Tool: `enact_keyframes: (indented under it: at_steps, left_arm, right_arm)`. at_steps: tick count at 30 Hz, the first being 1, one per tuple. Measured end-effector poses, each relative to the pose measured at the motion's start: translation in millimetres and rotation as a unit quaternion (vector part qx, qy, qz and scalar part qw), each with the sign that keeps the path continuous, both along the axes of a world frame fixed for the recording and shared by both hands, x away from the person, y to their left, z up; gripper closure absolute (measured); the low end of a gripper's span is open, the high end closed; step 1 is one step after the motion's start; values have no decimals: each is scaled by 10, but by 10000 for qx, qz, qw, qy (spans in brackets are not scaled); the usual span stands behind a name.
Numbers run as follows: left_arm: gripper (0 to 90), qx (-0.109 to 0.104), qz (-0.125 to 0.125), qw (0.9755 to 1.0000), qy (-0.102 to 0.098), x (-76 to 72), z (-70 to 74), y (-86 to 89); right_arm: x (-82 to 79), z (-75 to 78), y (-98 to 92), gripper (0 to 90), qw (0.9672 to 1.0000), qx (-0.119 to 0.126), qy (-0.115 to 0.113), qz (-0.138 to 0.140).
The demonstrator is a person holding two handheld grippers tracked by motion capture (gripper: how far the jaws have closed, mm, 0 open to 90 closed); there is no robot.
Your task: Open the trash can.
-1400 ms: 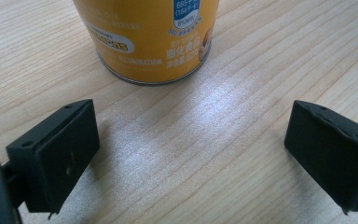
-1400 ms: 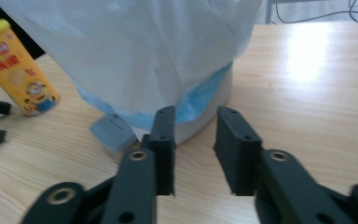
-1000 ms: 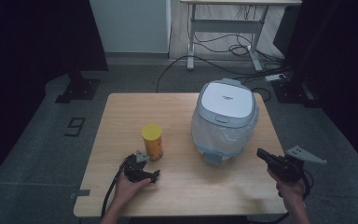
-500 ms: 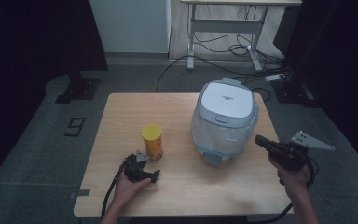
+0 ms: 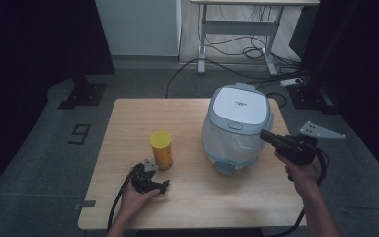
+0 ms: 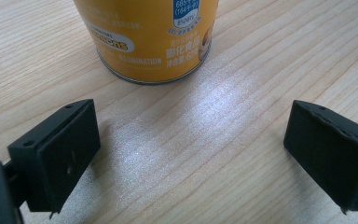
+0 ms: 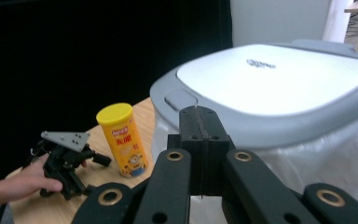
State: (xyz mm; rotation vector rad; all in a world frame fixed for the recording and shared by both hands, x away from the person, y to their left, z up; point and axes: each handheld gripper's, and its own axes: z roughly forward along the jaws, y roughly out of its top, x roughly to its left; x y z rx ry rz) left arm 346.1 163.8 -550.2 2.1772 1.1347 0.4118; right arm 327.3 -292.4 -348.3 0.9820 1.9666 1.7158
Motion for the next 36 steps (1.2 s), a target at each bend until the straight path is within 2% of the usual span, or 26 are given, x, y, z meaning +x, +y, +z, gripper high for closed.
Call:
enact_keyframes:
  at_steps: [8, 14, 24, 27, 36]
  left_arm:
    - [33, 2, 0, 10000, 1, 0, 0, 0]
    - [33, 1, -1, 10000, -1, 0, 0, 0]
    - [33, 4, -3, 10000, 1, 0, 0, 0]
    - [33, 4, -3, 10000, 1, 0, 0, 0]
    - [33, 5, -3, 10000, 1, 0, 0, 1]
  right_arm:
    - [157, 58, 112, 893, 9999, -107, 95, 73]
    - [276, 94, 201, 893, 9998, -50, 171, 120]
    - [398, 73, 374, 893, 9992, -117, 286, 242]
    - [435, 71, 451, 892, 9987, -202, 290, 360]
    - [516, 35, 558, 891, 9980, -261, 395, 419]
